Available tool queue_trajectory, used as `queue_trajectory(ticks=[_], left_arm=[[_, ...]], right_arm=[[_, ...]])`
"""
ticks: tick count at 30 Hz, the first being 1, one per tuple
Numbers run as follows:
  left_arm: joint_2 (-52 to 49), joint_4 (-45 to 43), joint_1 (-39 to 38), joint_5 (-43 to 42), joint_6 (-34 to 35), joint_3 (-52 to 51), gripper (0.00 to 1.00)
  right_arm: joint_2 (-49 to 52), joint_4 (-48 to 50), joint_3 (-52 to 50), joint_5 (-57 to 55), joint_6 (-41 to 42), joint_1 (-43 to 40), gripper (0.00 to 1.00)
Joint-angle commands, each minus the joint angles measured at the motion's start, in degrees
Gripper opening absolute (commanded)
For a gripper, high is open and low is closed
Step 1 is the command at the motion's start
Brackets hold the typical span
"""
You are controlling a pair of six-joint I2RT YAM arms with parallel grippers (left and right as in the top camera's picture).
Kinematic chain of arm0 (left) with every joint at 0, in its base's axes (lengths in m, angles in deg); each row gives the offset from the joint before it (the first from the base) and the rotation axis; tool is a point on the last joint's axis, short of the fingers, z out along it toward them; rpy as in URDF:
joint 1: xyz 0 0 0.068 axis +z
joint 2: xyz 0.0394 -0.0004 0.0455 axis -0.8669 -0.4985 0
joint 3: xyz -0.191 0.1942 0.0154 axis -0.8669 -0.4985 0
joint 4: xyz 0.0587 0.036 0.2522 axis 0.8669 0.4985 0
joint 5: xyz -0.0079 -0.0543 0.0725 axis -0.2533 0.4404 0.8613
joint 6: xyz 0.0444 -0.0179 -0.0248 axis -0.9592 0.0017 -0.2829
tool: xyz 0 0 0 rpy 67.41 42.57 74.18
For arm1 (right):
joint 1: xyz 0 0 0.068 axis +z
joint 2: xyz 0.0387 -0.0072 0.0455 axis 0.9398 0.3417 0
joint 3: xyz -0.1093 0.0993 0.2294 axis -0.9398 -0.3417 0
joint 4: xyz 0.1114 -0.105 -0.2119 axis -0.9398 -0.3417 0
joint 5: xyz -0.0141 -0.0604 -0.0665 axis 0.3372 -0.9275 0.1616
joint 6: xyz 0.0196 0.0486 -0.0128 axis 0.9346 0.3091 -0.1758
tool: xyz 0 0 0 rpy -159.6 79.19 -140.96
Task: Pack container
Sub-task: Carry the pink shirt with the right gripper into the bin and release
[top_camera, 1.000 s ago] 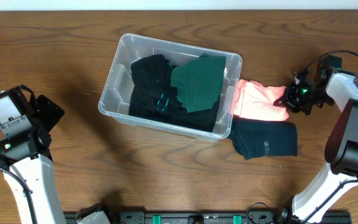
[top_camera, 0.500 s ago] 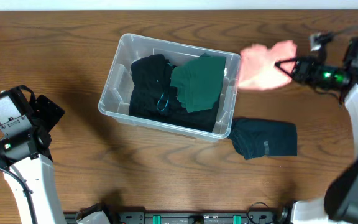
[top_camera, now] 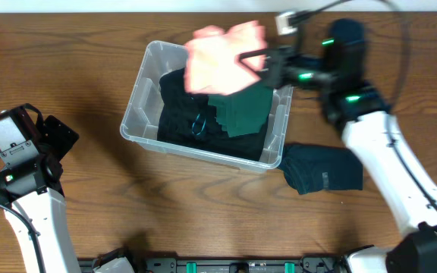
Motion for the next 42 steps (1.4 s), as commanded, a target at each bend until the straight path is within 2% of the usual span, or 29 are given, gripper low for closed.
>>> queue_trajectory(ticks=[1,8,13,16,21,25,27,34,42], left_arm=[[-0.2,0.1,0.3,0.7,0.2,0.4,0.98],[-0.2,0.1,0.3,0.7,0.2,0.4,0.98],[-0.2,0.1,0.3,0.7,0.1,0.4,0.98],[-0.2,0.1,0.3,0.7,0.1,0.4,0.98],[-0.2,0.1,0.3,0.7,0.1,0.4,0.98],[-0.2,0.1,0.3,0.7,0.1,0.4,0.98],[-0.2,0.1,0.3,0.7,0.1,0.4,0.98],[-0.2,0.1,0.3,0.7,0.1,0.4,0.98],[-0.2,0.1,0.3,0.7,0.1,0.4,0.98]], right_arm=[[3.5,3.5,0.3,-15.6,6.9,6.1,0.01],[14.4,13.2,0.3,-21.2,18.1,14.3,0.01],[23.0,13.1,0.3,-21.2,21.9,17.6,0.01],[27.2,11.8,0.3,-17.6,25.0,18.3,0.01],[29.5,8.8,0.3,-14.4,22.2,18.5,0.01],[27.5,8.3,0.3,-13.6,18.8,18.5,0.02],[25.3,4.9,0.3,-13.6,16.9,18.7,0.01],[16.5,-10.7,0.3,-16.6,11.9,20.4,0.01],[17.8,-12.7,0.3,-23.8,11.8,22.3,0.01]])
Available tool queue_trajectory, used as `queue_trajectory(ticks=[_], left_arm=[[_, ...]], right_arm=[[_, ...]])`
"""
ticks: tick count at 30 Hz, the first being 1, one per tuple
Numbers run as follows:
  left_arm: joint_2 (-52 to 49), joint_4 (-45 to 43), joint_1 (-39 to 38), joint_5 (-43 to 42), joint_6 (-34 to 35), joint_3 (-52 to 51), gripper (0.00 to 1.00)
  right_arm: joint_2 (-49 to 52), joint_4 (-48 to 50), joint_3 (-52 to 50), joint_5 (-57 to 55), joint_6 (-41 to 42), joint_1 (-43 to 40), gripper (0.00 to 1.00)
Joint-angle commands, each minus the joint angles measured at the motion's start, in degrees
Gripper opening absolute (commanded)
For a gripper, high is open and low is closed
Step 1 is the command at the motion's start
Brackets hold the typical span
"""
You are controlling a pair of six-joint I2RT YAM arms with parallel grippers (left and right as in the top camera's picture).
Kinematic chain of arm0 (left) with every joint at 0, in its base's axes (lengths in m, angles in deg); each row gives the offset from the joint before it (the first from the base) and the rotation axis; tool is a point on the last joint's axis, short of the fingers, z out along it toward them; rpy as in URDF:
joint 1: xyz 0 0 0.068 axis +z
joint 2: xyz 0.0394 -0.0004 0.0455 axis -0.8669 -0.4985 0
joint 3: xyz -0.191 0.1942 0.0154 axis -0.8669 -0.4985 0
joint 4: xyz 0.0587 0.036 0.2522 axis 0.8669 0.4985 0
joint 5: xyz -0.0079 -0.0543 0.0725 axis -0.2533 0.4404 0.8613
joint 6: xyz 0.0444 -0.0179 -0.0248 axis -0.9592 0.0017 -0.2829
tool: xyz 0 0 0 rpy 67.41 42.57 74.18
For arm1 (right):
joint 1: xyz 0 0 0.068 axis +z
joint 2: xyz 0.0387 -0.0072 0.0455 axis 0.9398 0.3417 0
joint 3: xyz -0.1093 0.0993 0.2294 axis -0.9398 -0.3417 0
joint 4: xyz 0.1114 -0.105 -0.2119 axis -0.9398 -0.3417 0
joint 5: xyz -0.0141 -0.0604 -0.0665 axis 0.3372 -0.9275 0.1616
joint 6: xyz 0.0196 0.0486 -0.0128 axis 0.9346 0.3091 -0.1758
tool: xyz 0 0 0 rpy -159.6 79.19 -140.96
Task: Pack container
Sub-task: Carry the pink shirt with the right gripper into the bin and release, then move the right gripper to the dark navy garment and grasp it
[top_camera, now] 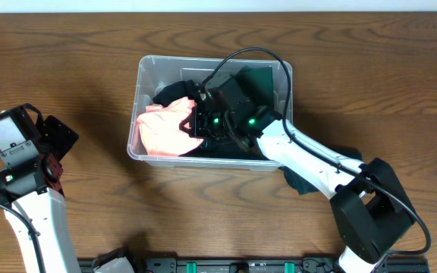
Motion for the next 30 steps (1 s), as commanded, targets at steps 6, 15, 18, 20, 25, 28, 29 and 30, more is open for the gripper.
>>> queue_trajectory(ticks=[6,15,18,20,25,28,29,30], left_arm=[[-0.2,0.0,0.3,0.7,0.1,0.4,0.98],[-0.2,0.0,0.3,0.7,0.1,0.4,0.98],[-0.2,0.0,0.3,0.7,0.1,0.4,0.98],[-0.2,0.0,0.3,0.7,0.1,0.4,0.98],[-0.2,0.0,0.3,0.7,0.1,0.4,0.98],[-0.2,0.0,0.3,0.7,0.1,0.4,0.98],[-0.2,0.0,0.3,0.7,0.1,0.4,0.98],[-0.2,0.0,0.3,0.7,0.1,0.4,0.98]], right_arm=[[7.6,-2.5,-0.7,-2.8,-0.6,0.1,0.01],[1.2,-2.4,0.4,-4.9,-12.8,-4.7,0.37],[-5.2,-3.0,0.5,-2.9,-15.4,-8.9,0.53],[-9.4,-4.0,0.5,0.0,-16.4,-12.9,0.60],[-17.8,-8.8,0.5,7.3,-19.1,-25.4,0.68],[-20.9,-14.8,0.5,7.7,-21.5,-32.9,0.68],[-21.5,-17.1,0.5,7.6,-22.4,-35.4,0.68],[-21.7,-19.3,0.5,7.5,-23.1,-37.6,0.68]])
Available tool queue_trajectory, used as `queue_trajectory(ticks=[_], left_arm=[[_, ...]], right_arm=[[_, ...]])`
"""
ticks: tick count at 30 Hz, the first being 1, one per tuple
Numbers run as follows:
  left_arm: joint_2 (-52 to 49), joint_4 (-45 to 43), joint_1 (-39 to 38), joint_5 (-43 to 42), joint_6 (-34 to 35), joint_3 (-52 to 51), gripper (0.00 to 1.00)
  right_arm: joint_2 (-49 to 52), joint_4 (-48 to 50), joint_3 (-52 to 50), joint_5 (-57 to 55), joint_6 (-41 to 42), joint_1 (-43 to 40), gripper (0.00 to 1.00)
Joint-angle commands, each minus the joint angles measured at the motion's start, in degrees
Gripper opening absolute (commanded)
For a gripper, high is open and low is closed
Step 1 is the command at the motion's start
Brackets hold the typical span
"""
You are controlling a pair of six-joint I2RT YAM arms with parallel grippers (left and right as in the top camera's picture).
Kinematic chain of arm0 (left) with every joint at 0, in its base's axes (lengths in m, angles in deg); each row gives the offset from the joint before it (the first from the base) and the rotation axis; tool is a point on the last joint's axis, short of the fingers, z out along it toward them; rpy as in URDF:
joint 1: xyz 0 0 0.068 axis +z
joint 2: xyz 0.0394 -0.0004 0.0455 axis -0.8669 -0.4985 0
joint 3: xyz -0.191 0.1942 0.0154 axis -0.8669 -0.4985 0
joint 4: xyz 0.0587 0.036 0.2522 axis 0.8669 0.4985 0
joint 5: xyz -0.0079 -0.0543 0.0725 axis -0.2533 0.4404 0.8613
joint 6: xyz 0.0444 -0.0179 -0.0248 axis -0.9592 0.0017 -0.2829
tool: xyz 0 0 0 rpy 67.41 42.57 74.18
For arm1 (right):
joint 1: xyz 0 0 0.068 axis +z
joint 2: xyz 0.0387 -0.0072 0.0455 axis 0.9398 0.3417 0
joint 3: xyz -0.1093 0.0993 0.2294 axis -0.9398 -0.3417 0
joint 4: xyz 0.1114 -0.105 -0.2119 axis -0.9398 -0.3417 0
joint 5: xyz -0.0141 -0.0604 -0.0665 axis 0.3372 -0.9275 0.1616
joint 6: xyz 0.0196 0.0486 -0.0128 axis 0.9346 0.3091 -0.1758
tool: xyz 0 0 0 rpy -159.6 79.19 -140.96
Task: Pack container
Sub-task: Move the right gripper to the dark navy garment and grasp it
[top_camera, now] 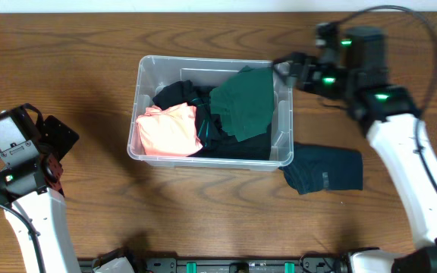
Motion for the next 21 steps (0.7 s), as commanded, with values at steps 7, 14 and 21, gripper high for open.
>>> queue_trajectory(ticks=[7,14,21], left_arm=[[-0.2,0.0,0.3,0.7,0.2,0.4,0.98],[-0.2,0.0,0.3,0.7,0.1,0.4,0.98],[-0.2,0.0,0.3,0.7,0.1,0.4,0.98]], right_arm=[[0.6,-25.2,-0.2,-5.3,-10.1,-18.8,0.82],[3.7,-37.2,-2.2,-9.7,-13.0,-26.4,0.87],[3.7,-36.5,-12.7,-15.4,-12.2,-30.7,0.89]])
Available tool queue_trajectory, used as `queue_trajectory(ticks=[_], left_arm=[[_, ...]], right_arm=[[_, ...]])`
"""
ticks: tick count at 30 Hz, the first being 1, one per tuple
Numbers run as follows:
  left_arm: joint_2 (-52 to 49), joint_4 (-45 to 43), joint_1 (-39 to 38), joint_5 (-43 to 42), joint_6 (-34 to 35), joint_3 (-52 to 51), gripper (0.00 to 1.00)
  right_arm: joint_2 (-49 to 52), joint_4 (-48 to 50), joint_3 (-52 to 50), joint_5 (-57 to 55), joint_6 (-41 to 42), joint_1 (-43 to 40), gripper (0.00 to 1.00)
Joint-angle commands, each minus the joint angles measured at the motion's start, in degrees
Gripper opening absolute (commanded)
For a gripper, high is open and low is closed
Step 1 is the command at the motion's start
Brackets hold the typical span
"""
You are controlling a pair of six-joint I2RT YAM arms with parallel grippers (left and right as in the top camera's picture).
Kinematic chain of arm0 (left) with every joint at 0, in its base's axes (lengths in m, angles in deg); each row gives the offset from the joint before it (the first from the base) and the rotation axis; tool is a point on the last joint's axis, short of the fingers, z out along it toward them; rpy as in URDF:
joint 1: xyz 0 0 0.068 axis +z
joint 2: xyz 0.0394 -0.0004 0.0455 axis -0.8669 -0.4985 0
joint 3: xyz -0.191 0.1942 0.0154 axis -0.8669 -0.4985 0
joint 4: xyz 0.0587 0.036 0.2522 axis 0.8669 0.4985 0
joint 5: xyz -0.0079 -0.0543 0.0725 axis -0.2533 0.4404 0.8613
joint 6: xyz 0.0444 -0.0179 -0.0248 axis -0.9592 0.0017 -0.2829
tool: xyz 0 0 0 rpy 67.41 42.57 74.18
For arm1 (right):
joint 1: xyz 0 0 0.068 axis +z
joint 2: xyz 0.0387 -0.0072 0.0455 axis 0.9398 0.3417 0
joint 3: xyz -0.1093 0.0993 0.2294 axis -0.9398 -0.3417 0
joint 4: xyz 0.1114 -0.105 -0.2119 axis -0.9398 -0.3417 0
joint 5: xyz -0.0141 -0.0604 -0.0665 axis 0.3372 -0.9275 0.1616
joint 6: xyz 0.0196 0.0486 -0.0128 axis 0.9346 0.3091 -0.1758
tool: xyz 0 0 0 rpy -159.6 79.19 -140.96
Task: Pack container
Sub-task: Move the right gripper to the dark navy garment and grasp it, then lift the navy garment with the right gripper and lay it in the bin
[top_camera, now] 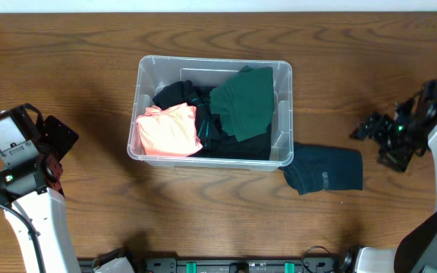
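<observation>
The clear plastic container (282, 114) sits at the table's middle back. Inside it, a pink garment (169, 130) lies at the left front and a green garment (243, 102) at the right. Dark clothes (177, 92) lie under and between them. A dark teal garment (323, 168) lies on the table by the bin's front right corner, one edge touching the bin. My right gripper (361, 129) hovers over bare table far to the right, open and empty. My left gripper (61, 136) rests at the far left, its jaws too dark to read.
The wooden table (89, 61) stretches around the bin. A dark rail with green clips (226, 266) runs along the front edge. The left arm's white link (36, 220) stands at the front left.
My right gripper has moved from the bin's back right corner to the far right of the table, lower down. The clothes and the left arm are unchanged.
My right gripper first held the pink garment above the bin. Then it was down inside the bin with the pink garment at the left front. After that it was empty at the bin's back right corner, and now it is far right.
</observation>
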Motion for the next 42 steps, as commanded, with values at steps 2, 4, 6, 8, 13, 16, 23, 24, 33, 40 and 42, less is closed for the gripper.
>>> queue_trajectory(ticks=[2,4,6,8,13,16,23,24,33,40,42], left_arm=[[-0.2,0.1,0.3,0.7,0.1,0.4,0.98],[-0.2,0.1,0.3,0.7,0.2,0.4,0.98],[-0.2,0.1,0.3,0.7,0.1,0.4,0.98],[-0.2,0.1,0.3,0.7,0.1,0.4,0.98],[-0.2,0.1,0.3,0.7,0.1,0.4,0.98],[-0.2,0.1,0.3,0.7,0.1,0.4,0.98],[-0.2,0.1,0.3,0.7,0.1,0.4,0.98],[-0.2,0.1,0.3,0.7,0.1,0.4,0.98],[-0.2,0.1,0.3,0.7,0.1,0.4,0.98],[-0.2,0.1,0.3,0.7,0.1,0.4,0.98],[-0.2,0.1,0.3,0.7,0.1,0.4,0.98]], right_arm=[[0.4,2.7,-8.0,-3.0,-0.3,-2.0,0.89],[0.4,6.1,-11.4,-3.0,0.0,-2.4,0.89],[0.4,9.2,-14.4,-3.0,1.0,-2.9,0.89],[0.4,12.7,-17.3,-3.0,1.5,-3.1,0.89],[0.4,22.9,-23.6,-1.3,2.4,-3.1,0.87],[0.4,28.6,-27.2,-0.3,2.8,-3.0,0.83],[0.2,33.0,-28.7,11.8,-0.5,-3.0,0.20],[-0.2,32.7,-28.3,14.3,-0.9,-3.0,0.16],[-10.7,30.4,-19.5,34.5,6.5,-3.1,0.01],[-21.1,36.2,-8.5,36.9,17.2,-0.7,0.01],[-22.5,44.4,-7.7,39.2,26.1,1.2,0.01]])
